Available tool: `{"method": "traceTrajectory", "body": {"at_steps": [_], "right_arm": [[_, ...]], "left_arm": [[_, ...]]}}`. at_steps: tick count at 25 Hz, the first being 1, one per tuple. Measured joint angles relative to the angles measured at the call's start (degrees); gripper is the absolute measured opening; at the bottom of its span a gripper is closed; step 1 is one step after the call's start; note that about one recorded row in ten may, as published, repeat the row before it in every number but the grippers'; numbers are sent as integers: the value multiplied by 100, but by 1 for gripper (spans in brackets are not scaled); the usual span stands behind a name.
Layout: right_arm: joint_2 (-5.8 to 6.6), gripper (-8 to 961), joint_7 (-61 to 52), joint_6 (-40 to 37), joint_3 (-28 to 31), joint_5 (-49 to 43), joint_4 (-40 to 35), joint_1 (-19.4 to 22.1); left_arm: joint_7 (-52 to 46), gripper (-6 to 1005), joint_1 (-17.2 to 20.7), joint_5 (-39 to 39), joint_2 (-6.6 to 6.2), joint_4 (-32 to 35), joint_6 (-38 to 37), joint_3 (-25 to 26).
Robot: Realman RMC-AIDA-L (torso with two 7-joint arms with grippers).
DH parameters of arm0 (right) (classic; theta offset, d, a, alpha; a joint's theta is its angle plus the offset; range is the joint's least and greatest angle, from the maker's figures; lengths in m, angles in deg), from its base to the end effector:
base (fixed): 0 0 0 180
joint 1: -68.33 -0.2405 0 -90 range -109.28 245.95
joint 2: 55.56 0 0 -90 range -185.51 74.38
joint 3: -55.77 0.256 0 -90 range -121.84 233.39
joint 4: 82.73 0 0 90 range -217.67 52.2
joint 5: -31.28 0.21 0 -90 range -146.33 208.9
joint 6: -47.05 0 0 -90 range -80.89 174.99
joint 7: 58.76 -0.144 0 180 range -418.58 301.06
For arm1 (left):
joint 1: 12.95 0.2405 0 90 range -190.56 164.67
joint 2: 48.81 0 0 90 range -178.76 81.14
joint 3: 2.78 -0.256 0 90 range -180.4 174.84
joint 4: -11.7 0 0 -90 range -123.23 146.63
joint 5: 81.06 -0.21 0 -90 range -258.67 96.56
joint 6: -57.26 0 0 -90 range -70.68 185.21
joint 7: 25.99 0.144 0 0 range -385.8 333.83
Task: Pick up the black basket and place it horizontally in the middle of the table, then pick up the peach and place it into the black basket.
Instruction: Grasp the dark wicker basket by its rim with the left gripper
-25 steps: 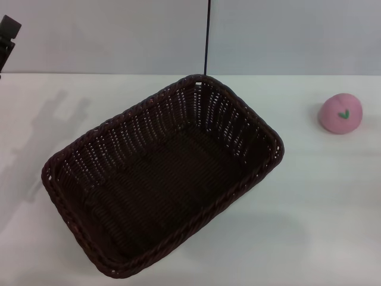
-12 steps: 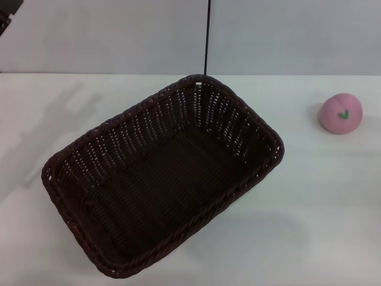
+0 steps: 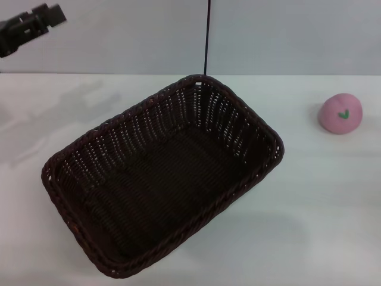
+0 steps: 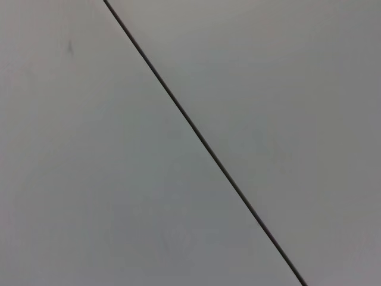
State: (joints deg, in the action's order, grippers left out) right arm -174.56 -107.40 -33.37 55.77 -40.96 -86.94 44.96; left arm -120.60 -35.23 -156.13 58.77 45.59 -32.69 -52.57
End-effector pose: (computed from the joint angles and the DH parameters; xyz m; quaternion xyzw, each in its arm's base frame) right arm 0.3635 0.3044 0.0576 -0.5179 0.3607 0.5168 0.5784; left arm -0.2815 0.3345 0.1065 -0.8102 -0.3282 -0.4446 0.1954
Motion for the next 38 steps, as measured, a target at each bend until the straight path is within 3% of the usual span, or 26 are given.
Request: {"method": "traceTrajectory", "body": {"at_steps": [2,7,8,9,13,15,17,19,24,30,31,32,36,38], "right_arm": [[0,444,1,0,0,0,-1,0],[0,445,3,0,0,0,6,-1],[1,445,3,2,0,0,8,-1],[0,445,3,1,0,0,10,0],[0,445,4,3,0,0,16,25],[0,445,4,8,0,0,17,34],[0,445,4,46,0,0,17,41],[0,445,4,60,0,0,17,41],[0,445,4,167,0,0,16,18],[3,445,4,233,0,0,16,-25],[4,445,4,251,0,0,17,-33],[5,445,4,272,1,0,16,-40],[5,445,4,368,0,0,16,-64],[3,445,4,370,1,0,17,-65]], "left_arm": [[-446,740,-130,-547,-145,361,21,24],[-615,733,-166,-731,-167,519,22,28],[-1858,731,-431,-2078,-198,1891,-23,46],[-2118,730,-527,-2380,-191,2163,-70,45],[-2118,724,-527,-2380,-191,2163,-70,45],[-3030,721,-932,-3539,-106,3001,-362,56],[-3030,718,-932,-3539,-106,3001,-362,56],[-3501,715,-1208,-4431,35,3603,-713,60],[-3783,707,-1450,-5519,269,4270,-1138,15],[-3809,698,-1666,-6201,454,4292,-1332,-66],[-3797,697,-1762,-6601,586,4287,-1334,-154],[-3797,695,-1762,-6601,586,4287,-1334,-154],[-3705,689,-1879,-7084,847,4262,-1329,-478],[-3701,686,-1889,-7120,885,4262,-1319,-532]]}}
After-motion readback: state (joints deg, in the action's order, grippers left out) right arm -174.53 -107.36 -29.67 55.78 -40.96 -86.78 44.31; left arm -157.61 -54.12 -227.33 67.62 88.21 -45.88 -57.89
